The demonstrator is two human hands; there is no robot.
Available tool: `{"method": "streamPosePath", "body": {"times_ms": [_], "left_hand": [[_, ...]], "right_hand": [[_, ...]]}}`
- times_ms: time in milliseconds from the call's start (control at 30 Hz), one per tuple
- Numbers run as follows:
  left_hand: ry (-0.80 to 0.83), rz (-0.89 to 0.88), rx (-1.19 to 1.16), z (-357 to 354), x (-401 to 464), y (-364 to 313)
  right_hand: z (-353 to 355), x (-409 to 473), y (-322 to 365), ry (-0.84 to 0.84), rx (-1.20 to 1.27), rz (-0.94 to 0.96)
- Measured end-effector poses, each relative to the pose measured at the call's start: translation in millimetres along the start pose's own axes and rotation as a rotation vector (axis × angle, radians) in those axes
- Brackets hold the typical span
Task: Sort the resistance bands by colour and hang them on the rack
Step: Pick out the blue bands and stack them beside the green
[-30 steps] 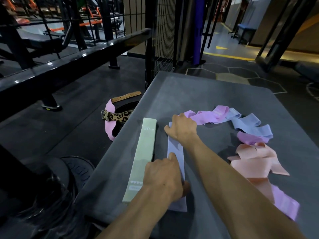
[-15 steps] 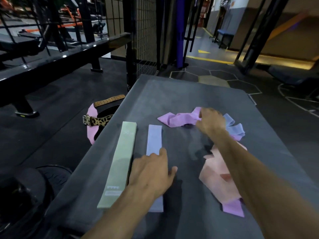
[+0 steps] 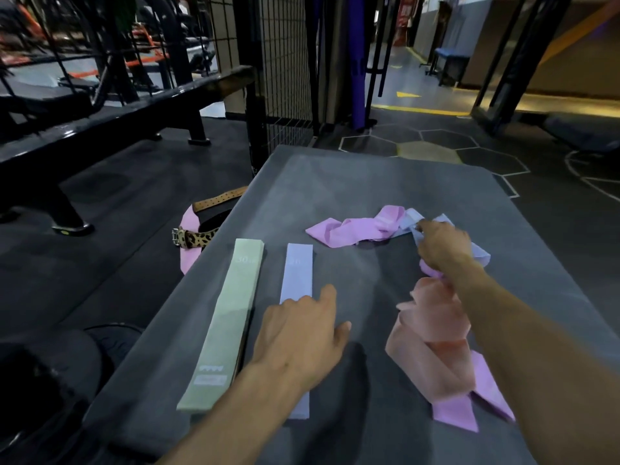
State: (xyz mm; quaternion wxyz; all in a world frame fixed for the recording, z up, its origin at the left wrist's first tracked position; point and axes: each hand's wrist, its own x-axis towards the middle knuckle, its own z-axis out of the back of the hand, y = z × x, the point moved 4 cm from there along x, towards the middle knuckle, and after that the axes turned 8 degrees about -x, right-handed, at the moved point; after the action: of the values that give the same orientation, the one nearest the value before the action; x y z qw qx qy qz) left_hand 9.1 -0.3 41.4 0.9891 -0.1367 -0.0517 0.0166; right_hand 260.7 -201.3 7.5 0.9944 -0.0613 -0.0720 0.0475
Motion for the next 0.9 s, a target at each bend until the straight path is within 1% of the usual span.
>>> {"method": "streamPosePath", "body": {"times_ms": [100,200,300,367,433,500,567,633,733,800,900], "left_hand": [[0.003,-0.011,0.028,3,-1,-2],[-0.012,-0.015,0.032,10,-5,-6],[-0.077,-0.026,-0.011,25,-13,-8],[-0.153,-0.017,-0.100,35,-19,-5],[-0.239,-0.008,-0.262,44,-30,1],[-0.299,0.020,-0.596,52,-39,7],[-0.345,0.090,-0.943,58,-46,15],[-0.299,0.131,-1.119,62,-52,19],[-0.076,0.089,-1.220,61,-62,15],[0.049,0.031,-1.193,59,-71,14],[0.103,-0.021,-1.099,57,-84,11]], "right_hand": [[15,-3,-11,-0.119,0.187,-0.048],[45,-9,-26,-0.212,0.365,-0.082],[90,-30,-28,-0.298,0.599,-0.002],[122,-54,-22,-0.313,0.766,0.128],[151,-85,-10,-0.252,0.905,0.257],[170,-121,3,-0.136,0.964,0.368],[177,-159,17,-0.018,0.994,0.448],[174,-198,33,0.079,1.056,0.503],[162,-241,53,0.225,1.094,0.538],[157,-257,63,0.289,1.114,0.566],[155,-266,63,0.270,1.223,0.500]]}}
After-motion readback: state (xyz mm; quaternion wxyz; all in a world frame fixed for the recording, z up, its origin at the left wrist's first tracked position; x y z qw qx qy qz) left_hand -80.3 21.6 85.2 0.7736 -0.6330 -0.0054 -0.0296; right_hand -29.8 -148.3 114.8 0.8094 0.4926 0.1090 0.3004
